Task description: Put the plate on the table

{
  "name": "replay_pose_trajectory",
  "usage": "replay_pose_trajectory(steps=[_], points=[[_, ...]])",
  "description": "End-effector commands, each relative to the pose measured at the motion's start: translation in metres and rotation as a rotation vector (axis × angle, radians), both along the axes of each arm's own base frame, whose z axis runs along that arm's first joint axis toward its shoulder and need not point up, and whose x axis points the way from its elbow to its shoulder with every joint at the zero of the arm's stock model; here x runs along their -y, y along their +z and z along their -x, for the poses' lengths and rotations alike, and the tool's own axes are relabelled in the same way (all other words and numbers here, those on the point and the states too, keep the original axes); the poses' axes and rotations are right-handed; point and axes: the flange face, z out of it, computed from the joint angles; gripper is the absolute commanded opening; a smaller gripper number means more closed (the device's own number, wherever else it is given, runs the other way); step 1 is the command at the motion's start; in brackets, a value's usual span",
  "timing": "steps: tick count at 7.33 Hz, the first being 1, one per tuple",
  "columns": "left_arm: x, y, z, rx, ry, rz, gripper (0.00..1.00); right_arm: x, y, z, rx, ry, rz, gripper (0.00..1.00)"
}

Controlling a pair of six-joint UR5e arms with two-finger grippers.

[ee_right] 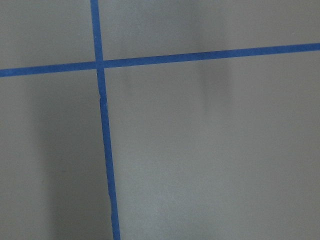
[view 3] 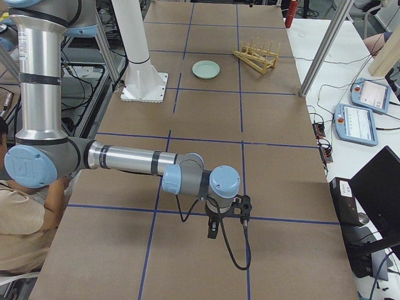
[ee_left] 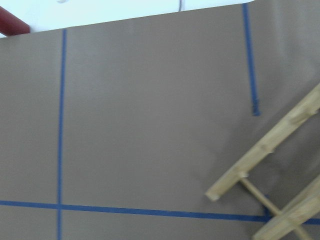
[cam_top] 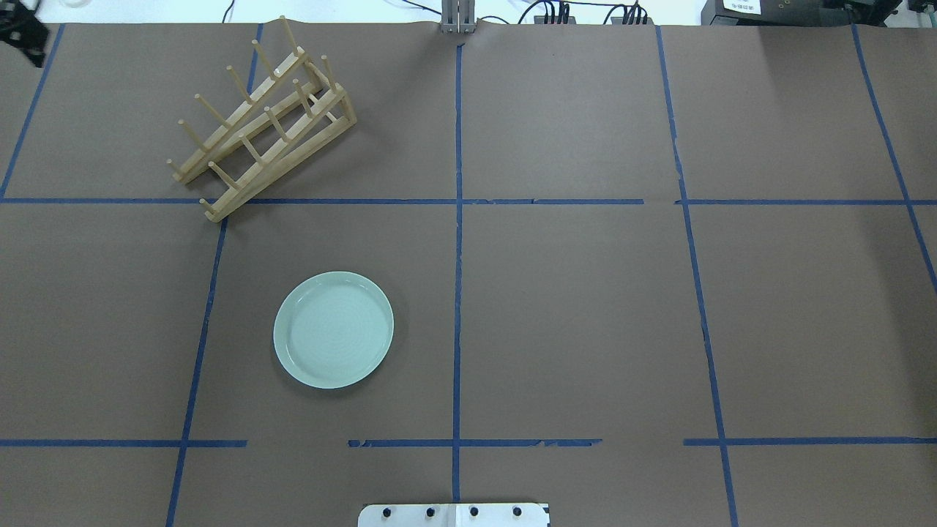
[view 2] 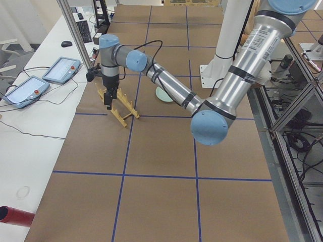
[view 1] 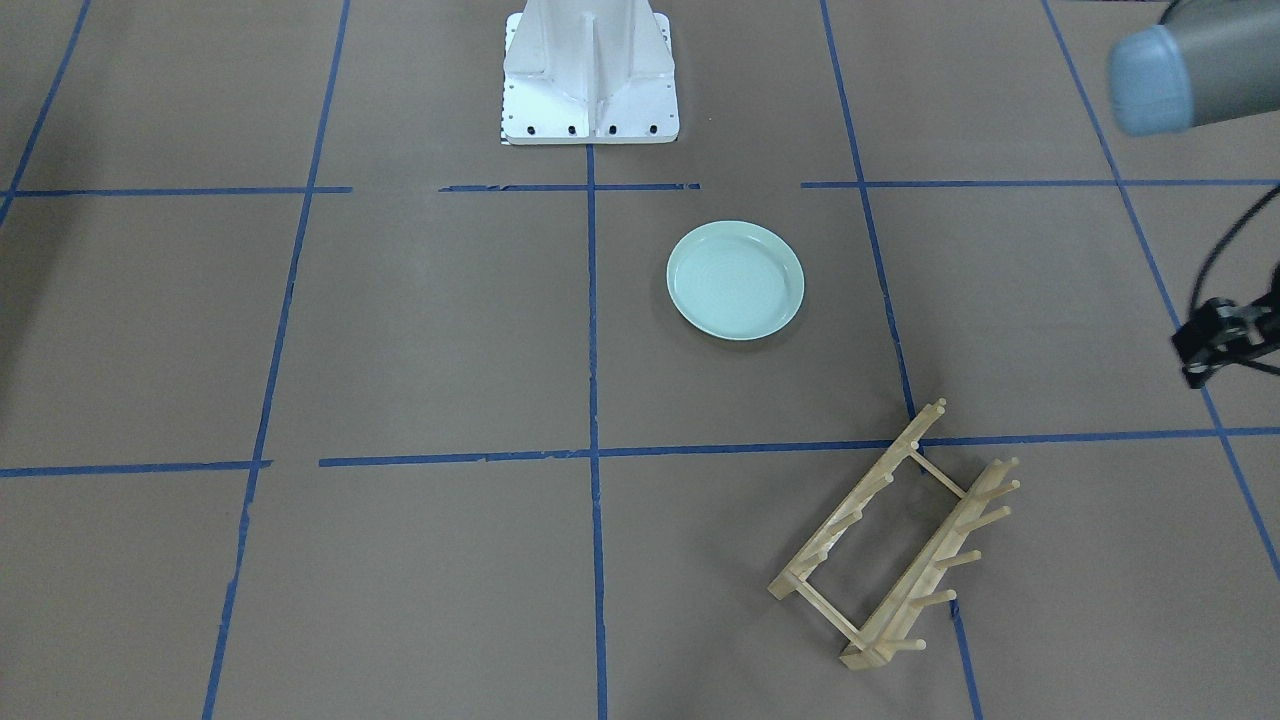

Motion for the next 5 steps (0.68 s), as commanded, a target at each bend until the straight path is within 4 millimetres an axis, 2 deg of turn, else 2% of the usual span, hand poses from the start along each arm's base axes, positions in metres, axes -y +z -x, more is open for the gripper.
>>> replay_pose_trajectory(steps=[1, 2, 3, 4, 5], points=[[-0.09, 0.16, 0.129, -0.142, 0.035, 0.023, 1.0, 0.0, 0.001, 0.0, 0.0, 0.0, 0.001, 1.0], [-0.152, 0.218, 0.147, -0.143, 0.054, 0.079, 1.0, 0.0, 0.0, 0.0, 0.0, 0.0, 0.0, 1.0], [-0.193, 0.243, 0.144, -0.159, 0.053, 0.126, 1.0, 0.0, 0.0, 0.0, 0.0, 0.0, 0.0, 1.0], [-0.196, 0.215, 0.144, -0.156, 0.048, 0.081, 1.0, 0.0, 0.001, 0.0, 0.0, 0.0, 0.001, 1.0], [-0.195, 0.205, 0.143, -0.156, 0.032, 0.077, 1.0, 0.0, 0.0, 0.0, 0.0, 0.0, 0.0, 1.0]])
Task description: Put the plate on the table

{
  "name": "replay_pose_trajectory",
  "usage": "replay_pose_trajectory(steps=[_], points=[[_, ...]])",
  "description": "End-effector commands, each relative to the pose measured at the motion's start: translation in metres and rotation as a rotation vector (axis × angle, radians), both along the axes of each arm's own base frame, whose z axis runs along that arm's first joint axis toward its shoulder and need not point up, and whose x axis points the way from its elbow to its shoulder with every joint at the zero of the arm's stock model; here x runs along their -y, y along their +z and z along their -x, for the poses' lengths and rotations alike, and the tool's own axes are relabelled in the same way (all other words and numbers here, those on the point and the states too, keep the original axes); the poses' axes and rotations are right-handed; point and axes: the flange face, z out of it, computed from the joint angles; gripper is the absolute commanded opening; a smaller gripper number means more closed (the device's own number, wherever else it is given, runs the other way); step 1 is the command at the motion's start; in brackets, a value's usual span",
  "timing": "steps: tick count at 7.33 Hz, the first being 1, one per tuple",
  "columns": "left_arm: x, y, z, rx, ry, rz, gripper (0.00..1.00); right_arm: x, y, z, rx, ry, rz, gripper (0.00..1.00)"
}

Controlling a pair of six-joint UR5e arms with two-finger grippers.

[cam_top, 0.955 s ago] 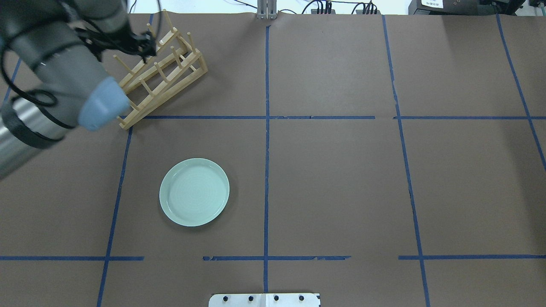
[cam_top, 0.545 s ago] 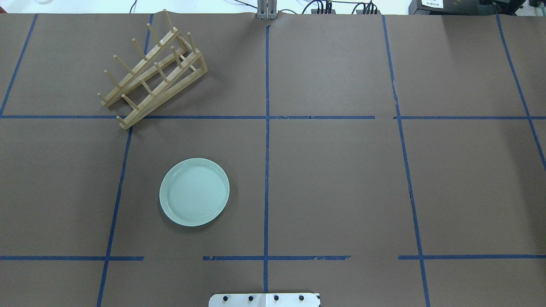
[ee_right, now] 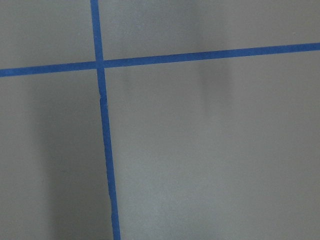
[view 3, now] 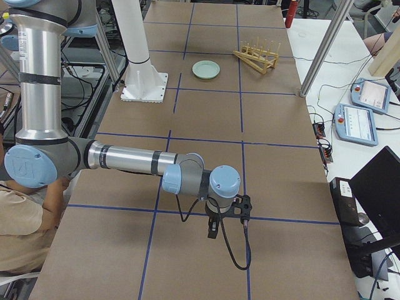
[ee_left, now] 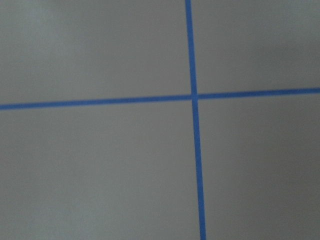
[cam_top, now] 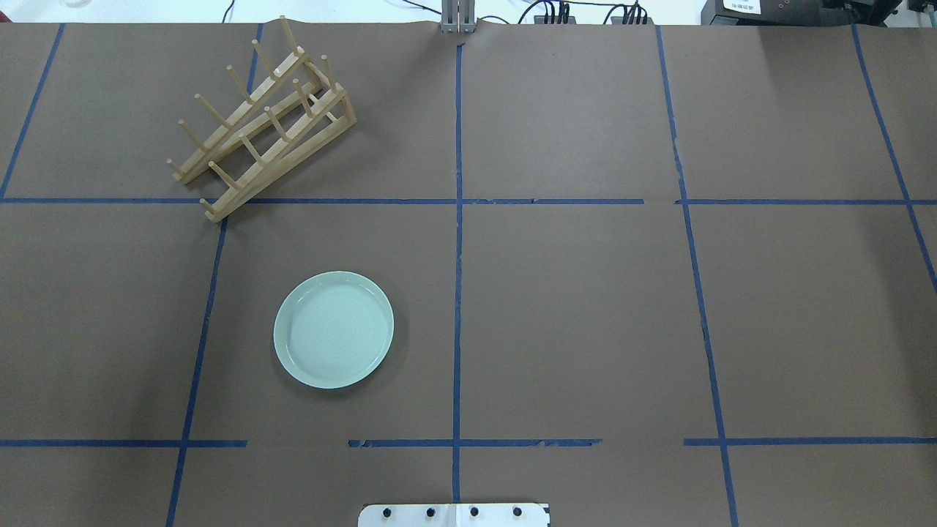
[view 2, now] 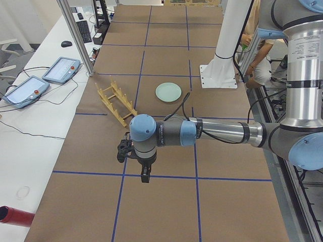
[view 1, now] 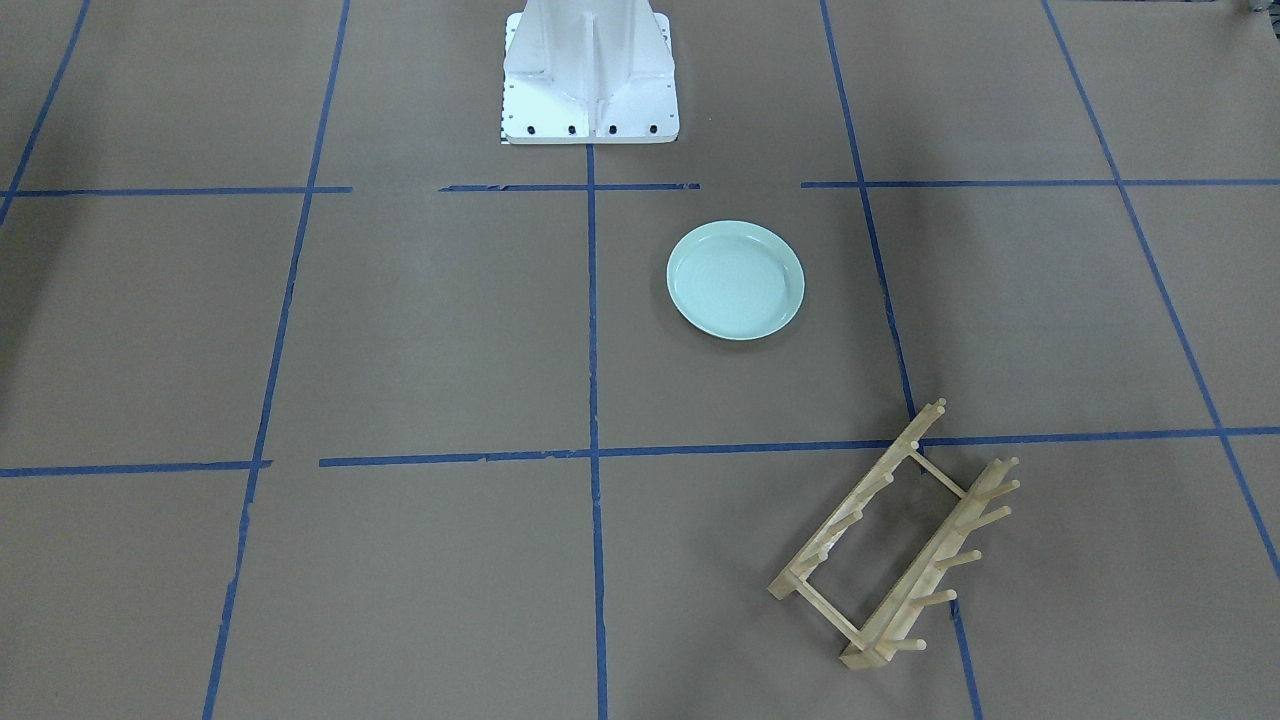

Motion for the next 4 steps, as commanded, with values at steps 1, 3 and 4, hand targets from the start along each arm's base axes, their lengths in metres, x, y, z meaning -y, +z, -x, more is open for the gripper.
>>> replay_pose_trajectory(steps=[1, 3, 4], points=[[-0.0069, -0.0186, -0.0002, -0.003, -0.036, -0.004, 1.0, 0.0001, -0.0003, 0.0, 0.0, 0.0, -0.001, 1.0], [-0.0069, -0.0172, -0.0002, -0.003, -0.039, 0.001, 1.0, 0.0, 0.0003, 0.0, 0.0, 0.0, -0.001, 1.0], [-0.0069, -0.0128, -0.0008, -0.002, -0.037, 0.008, 1.0, -0.0001, 0.0004, 0.0, 0.0, 0.0, 0.001, 1.0]])
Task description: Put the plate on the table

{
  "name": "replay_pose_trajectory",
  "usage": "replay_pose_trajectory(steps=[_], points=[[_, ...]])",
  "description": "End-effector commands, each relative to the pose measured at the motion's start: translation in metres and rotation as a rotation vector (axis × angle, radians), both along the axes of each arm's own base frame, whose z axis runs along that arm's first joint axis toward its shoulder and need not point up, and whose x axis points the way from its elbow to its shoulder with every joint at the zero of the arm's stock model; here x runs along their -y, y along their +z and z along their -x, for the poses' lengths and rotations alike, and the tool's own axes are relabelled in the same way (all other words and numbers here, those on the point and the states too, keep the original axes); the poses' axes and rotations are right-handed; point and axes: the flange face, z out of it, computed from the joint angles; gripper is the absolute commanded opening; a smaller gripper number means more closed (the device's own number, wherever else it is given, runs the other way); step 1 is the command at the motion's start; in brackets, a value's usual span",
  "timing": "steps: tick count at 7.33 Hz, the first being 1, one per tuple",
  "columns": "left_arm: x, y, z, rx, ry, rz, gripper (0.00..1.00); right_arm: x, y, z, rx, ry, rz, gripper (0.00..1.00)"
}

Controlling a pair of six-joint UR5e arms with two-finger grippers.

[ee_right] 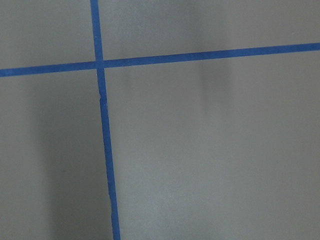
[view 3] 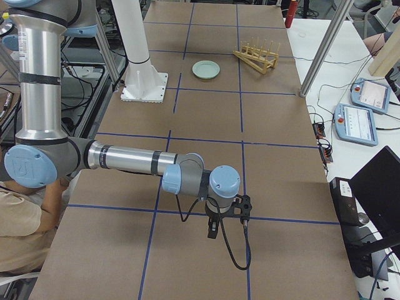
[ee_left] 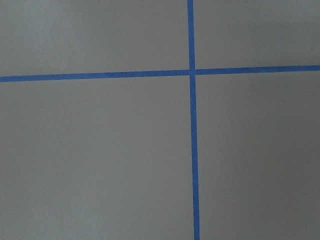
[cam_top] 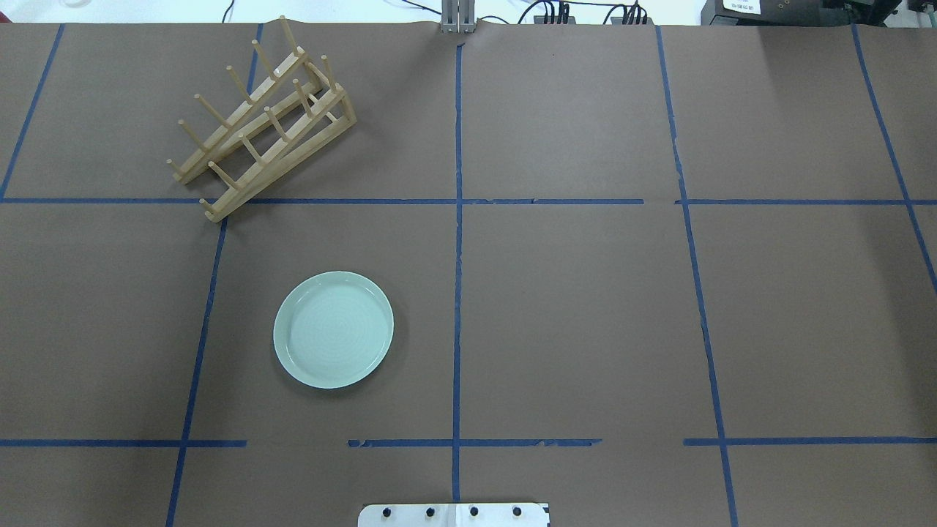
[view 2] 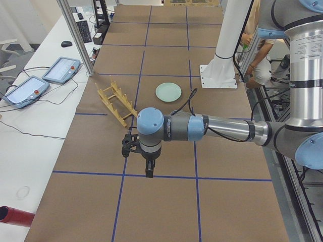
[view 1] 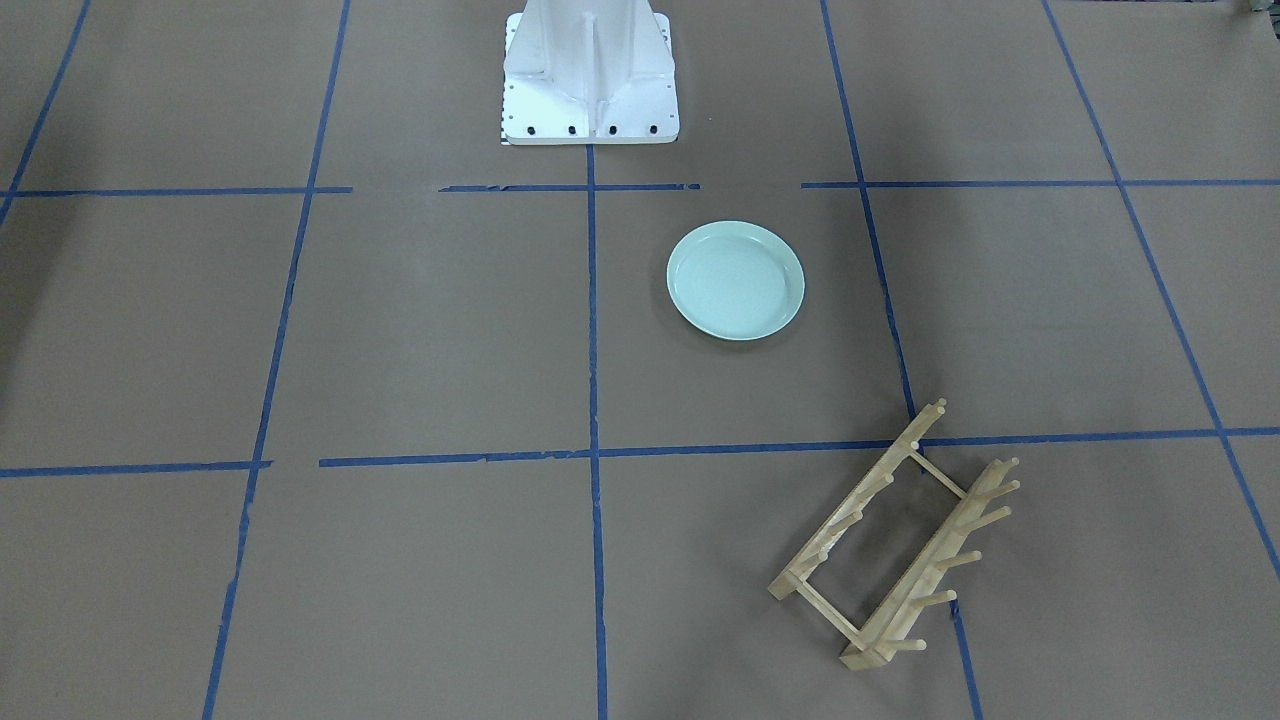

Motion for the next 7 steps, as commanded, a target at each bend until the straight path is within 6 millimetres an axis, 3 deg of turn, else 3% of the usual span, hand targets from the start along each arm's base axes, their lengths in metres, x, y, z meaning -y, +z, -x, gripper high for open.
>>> replay_pose_trajectory(steps=[1, 2, 4, 5, 6, 7], points=[[-0.003, 0.01, -0.001, -0.002, 0.0, 0.022, 1.0, 0.0, 0.0, 0.0, 0.0, 0.0, 0.001, 1.0], [-0.004, 0.02, -0.001, -0.003, 0.001, 0.044, 1.0, 0.0, 0.0, 0.0, 0.0, 0.0, 0.001, 1.0], [-0.002, 0.012, -0.001, -0.002, 0.003, 0.02, 1.0, 0.0, 0.0, 0.0, 0.0, 0.0, 0.001, 1.0], [0.005, 0.015, -0.002, -0.002, 0.009, 0.018, 1.0, 0.0, 0.0, 0.0, 0.0, 0.0, 0.001, 1.0], [0.017, 0.005, -0.001, 0.0, 0.008, -0.004, 1.0, 0.0, -0.001, 0.0, 0.0, 0.0, -0.001, 1.0], [0.017, 0.008, -0.001, 0.001, 0.009, 0.004, 1.0, 0.0, -0.001, 0.0, 0.0, 0.0, -0.001, 1.0]])
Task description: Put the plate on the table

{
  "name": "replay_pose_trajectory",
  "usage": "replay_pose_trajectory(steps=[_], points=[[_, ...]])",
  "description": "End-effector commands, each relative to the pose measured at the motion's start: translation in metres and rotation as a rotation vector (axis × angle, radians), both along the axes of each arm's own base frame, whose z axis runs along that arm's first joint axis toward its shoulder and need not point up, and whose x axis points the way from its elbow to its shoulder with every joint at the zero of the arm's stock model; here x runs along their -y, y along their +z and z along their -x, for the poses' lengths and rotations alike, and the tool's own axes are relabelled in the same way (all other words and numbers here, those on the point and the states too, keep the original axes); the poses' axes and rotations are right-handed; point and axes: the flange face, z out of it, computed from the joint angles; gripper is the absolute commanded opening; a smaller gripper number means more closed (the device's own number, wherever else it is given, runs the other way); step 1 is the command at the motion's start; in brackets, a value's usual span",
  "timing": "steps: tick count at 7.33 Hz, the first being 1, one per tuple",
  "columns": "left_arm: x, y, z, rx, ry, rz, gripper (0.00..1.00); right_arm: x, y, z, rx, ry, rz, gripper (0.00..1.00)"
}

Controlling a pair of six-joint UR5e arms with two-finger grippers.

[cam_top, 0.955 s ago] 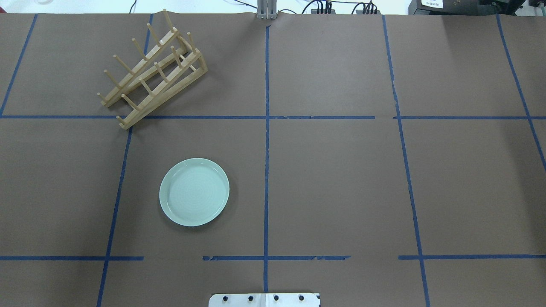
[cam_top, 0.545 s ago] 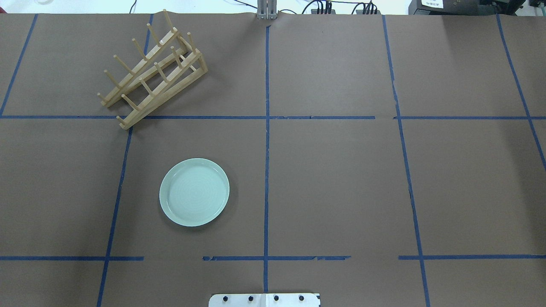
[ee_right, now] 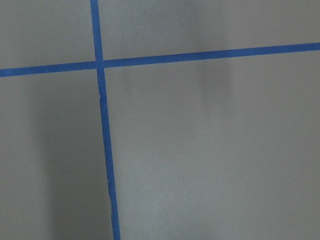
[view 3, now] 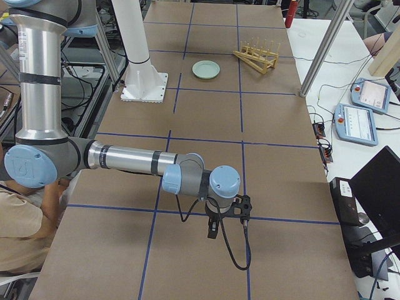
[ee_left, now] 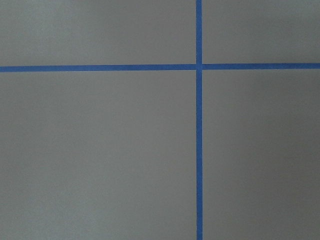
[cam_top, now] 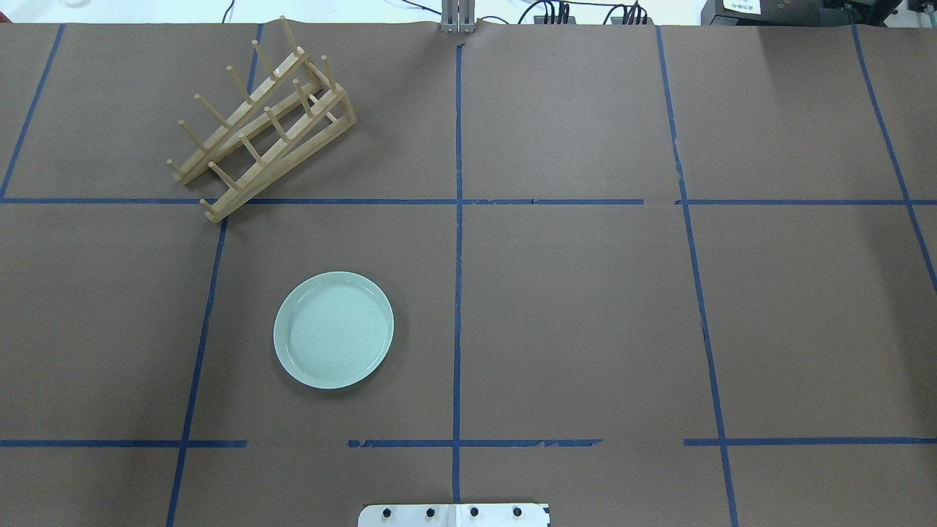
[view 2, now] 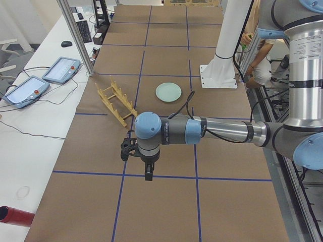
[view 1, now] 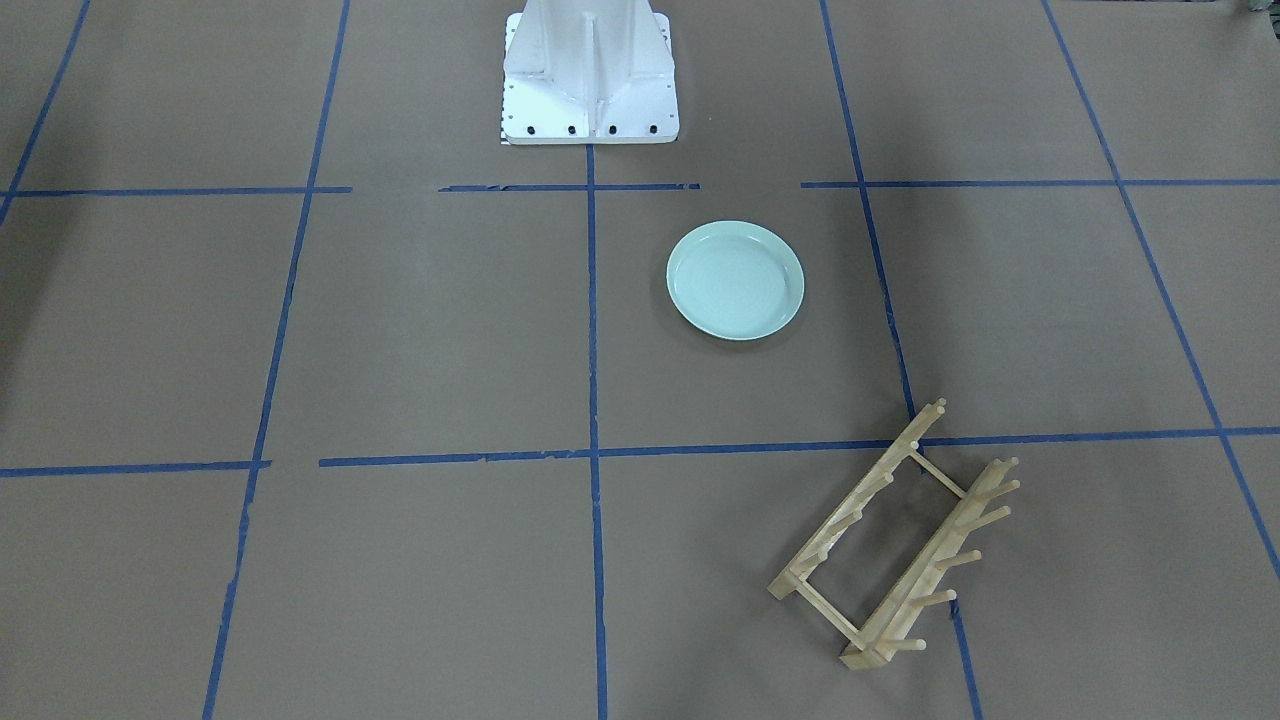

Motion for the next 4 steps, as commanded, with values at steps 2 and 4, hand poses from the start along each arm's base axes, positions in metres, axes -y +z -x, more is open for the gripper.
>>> replay_pose_trajectory(steps=[2, 4], points=[[0.0046, -0.0023, 0.0001, 0.0, 0.003, -0.006, 1.0, 0.0001, -0.0004, 0.0, 0.0, 0.0, -0.001, 1.0], [0.0027, 0.0002, 0.0, 0.0, 0.003, -0.003, 1.0, -0.0001, 0.0004, 0.0, 0.0, 0.0, 0.001, 1.0]])
